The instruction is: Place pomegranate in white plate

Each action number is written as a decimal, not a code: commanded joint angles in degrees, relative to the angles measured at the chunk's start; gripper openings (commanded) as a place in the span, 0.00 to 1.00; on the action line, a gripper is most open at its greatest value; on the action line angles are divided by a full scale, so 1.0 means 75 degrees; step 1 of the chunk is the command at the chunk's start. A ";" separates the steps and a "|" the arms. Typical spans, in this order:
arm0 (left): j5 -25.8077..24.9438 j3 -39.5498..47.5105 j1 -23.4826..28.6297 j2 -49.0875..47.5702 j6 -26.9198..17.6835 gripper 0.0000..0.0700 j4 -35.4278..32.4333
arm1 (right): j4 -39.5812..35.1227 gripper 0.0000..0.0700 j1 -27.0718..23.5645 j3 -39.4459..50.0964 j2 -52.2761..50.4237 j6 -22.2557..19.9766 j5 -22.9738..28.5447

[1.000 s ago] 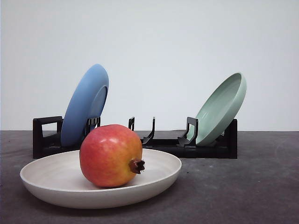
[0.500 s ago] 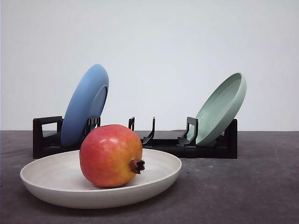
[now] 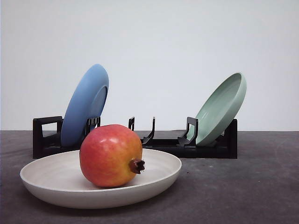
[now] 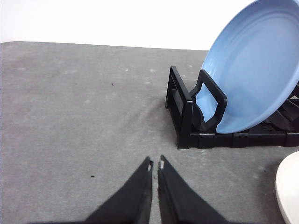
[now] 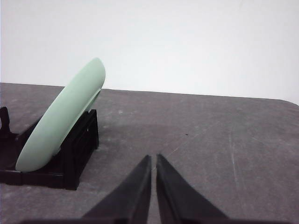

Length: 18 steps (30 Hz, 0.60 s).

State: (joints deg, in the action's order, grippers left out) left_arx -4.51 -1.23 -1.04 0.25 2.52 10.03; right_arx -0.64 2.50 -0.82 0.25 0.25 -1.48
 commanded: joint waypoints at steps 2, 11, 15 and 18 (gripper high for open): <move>0.0000 0.0073 -0.0012 -0.0009 -0.0073 0.00 -0.0114 | -0.0079 0.02 -0.0009 0.0035 -0.0006 0.0079 0.0003; 0.0000 0.0073 -0.0012 -0.0010 -0.0073 0.00 -0.0114 | -0.0079 0.02 -0.0009 0.0035 -0.0006 0.0079 0.0003; 0.0002 0.0073 -0.0012 -0.0009 -0.0073 0.00 -0.0113 | -0.0079 0.02 -0.0009 0.0035 -0.0006 0.0079 0.0003; 0.0000 0.0073 -0.0012 -0.0009 -0.0073 0.00 -0.0114 | -0.0079 0.02 -0.0009 0.0035 -0.0006 0.0079 0.0003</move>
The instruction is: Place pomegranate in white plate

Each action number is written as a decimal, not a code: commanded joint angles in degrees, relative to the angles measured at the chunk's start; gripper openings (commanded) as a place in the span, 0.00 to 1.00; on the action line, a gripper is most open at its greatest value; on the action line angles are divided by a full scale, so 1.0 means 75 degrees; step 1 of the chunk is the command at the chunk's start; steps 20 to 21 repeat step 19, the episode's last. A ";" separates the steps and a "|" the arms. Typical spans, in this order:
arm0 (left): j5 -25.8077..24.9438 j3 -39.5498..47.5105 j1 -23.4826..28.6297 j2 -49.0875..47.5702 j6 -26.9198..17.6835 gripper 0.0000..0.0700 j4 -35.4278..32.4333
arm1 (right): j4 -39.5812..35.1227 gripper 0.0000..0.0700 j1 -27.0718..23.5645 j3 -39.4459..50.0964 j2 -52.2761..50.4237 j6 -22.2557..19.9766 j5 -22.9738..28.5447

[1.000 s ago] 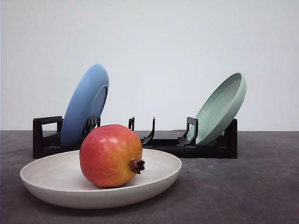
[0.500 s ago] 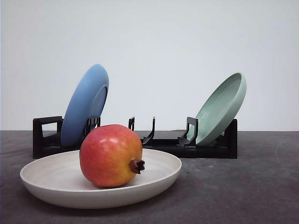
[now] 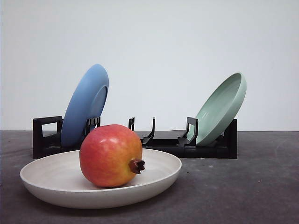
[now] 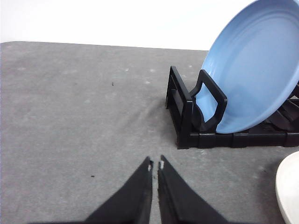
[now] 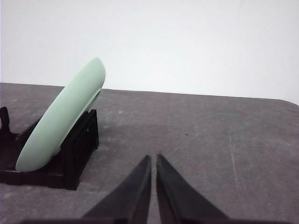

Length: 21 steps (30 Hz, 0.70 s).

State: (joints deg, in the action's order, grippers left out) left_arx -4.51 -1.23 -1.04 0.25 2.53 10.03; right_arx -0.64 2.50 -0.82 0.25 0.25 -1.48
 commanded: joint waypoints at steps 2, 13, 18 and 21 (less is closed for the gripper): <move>0.0000 0.0073 -0.0012 -0.0009 -0.0074 0.00 -0.0114 | -0.0079 0.02 -0.0009 0.0035 -0.0006 0.0079 0.0003; 0.0001 0.0073 -0.0012 -0.0009 -0.0074 0.00 -0.0114 | -0.0082 0.02 -0.0009 0.0035 -0.0006 0.0006 0.0003; 0.0000 0.0073 -0.0012 -0.0009 -0.0074 0.00 -0.0115 | -0.0082 0.02 -0.0009 0.0035 -0.0006 0.0009 0.0003; 0.0000 0.0073 -0.0012 -0.0009 -0.0074 0.00 -0.0114 | -0.0082 0.02 -0.0009 0.0035 -0.0006 0.0009 0.0003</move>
